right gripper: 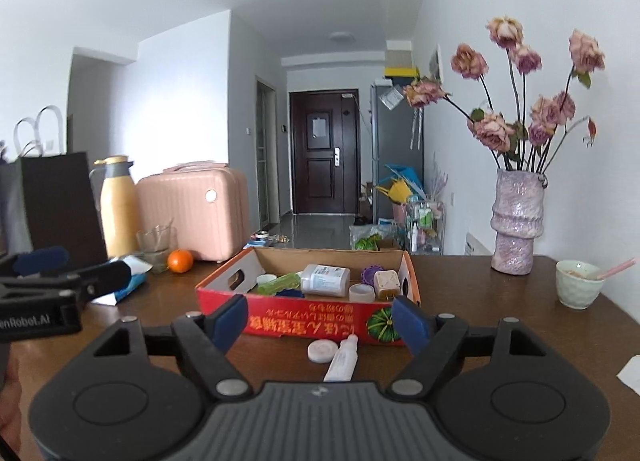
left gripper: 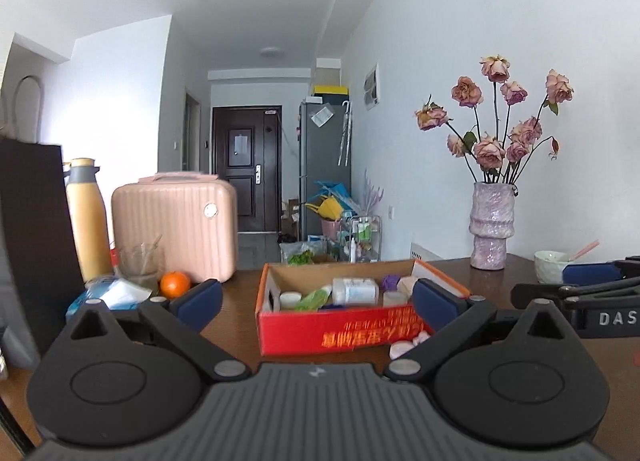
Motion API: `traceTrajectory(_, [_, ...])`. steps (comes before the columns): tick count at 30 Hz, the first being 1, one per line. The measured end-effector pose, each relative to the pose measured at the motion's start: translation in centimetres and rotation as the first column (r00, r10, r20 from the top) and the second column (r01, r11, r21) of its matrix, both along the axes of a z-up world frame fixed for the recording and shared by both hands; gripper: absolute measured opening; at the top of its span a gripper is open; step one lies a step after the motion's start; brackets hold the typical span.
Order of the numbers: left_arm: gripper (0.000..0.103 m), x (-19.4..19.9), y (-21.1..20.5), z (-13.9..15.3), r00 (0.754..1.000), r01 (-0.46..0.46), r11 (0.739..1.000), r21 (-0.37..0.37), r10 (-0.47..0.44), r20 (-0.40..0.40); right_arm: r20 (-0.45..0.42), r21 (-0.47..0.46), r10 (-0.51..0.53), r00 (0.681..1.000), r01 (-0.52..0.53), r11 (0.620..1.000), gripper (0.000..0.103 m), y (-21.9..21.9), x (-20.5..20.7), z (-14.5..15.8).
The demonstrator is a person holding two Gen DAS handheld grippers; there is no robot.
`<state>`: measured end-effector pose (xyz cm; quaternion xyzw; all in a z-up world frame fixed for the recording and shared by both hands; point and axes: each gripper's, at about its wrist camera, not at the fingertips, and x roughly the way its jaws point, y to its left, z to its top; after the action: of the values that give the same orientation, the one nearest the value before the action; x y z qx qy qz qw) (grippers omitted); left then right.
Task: Organize rigid objects
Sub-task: 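Withdraw both grippers from the box back toward the table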
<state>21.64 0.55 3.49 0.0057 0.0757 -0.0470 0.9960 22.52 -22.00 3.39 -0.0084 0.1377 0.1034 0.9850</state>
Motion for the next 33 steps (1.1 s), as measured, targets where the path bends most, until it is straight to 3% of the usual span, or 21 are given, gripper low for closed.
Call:
traceTrajectory(5, [0.103, -3.7, 1.6, -1.5, 0.999, -0.006, 0.998, -0.062, 0.003, -0.037, 0.018, -0.052, 0.032, 0.999, -0.031, 0.998, 0.083, 0.4, -4.2, -1.1])
traceTrajectory(13, [0.103, -6.0, 2.5, -3.7, 0.995, -0.033, 0.998, -0.062, 0.027, -0.094, -0.007, -0.059, 0.03, 1.0, -0.03, 0.998, 0.085, 0.5, -6.9, -2.8])
traceTrajectory(16, [0.103, -6.4, 2.6, -3.6, 0.997, -0.033, 0.998, -0.057, 0.028, -0.078, 0.003, -0.052, 0.044, 0.999, -0.044, 0.998, 0.085, 0.5, -7.4, -2.9])
traceTrajectory(24, [0.103, -5.1, 1.8, -4.1, 0.994, -0.008, 0.999, -0.044, 0.003, -0.105, -0.018, -0.04, 0.046, 0.999, -0.047, 0.998, 0.085, 0.3, -6.0, -3.4])
traceTrajectory(33, [0.103, -1.3, 0.6, -5.5, 0.982, 0.026, 1.0, -0.014, -0.028, -0.186, -0.105, -0.019, 0.024, 0.994, -0.026, 0.999, 0.084, -0.2, -1.8, -5.0])
